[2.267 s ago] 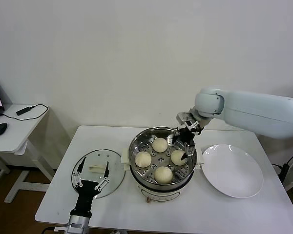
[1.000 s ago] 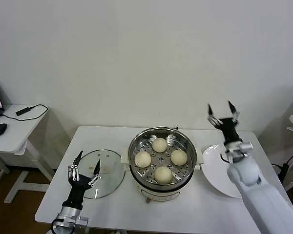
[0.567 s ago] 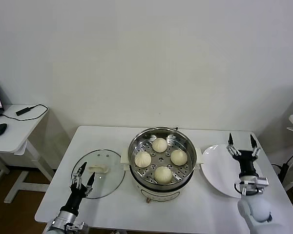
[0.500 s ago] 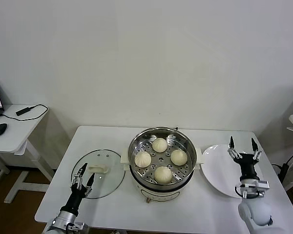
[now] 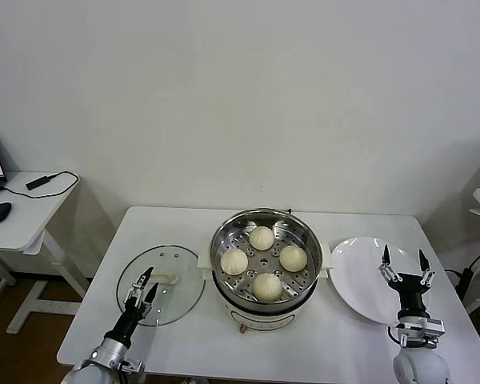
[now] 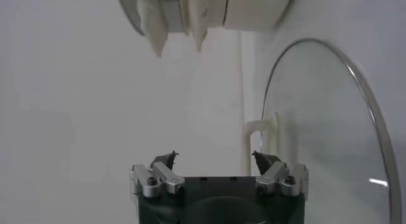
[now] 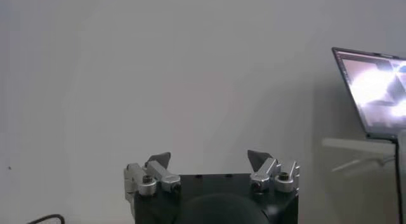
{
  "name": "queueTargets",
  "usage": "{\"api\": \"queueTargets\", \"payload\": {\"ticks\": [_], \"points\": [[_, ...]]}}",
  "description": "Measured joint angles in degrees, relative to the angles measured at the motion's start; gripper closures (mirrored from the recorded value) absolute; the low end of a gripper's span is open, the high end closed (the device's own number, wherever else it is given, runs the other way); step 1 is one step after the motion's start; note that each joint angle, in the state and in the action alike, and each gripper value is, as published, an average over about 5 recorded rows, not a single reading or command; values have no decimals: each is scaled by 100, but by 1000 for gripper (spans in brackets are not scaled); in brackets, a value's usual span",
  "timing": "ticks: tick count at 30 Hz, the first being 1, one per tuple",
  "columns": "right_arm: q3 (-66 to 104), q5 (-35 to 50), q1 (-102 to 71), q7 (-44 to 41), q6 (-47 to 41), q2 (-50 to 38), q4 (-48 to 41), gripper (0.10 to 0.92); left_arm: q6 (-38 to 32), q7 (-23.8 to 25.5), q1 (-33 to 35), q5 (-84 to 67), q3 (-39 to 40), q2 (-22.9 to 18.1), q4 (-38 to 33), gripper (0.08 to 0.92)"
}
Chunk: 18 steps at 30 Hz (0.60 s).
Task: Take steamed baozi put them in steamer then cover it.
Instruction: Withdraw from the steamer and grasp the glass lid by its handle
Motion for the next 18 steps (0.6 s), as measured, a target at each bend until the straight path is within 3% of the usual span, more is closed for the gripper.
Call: {"api": "queueTargets", "payload": {"ticks": [18], "points": [[109,-86,-116,21,26,84,-40,203,268,183,-433,115,118,-56,329,177]]}}
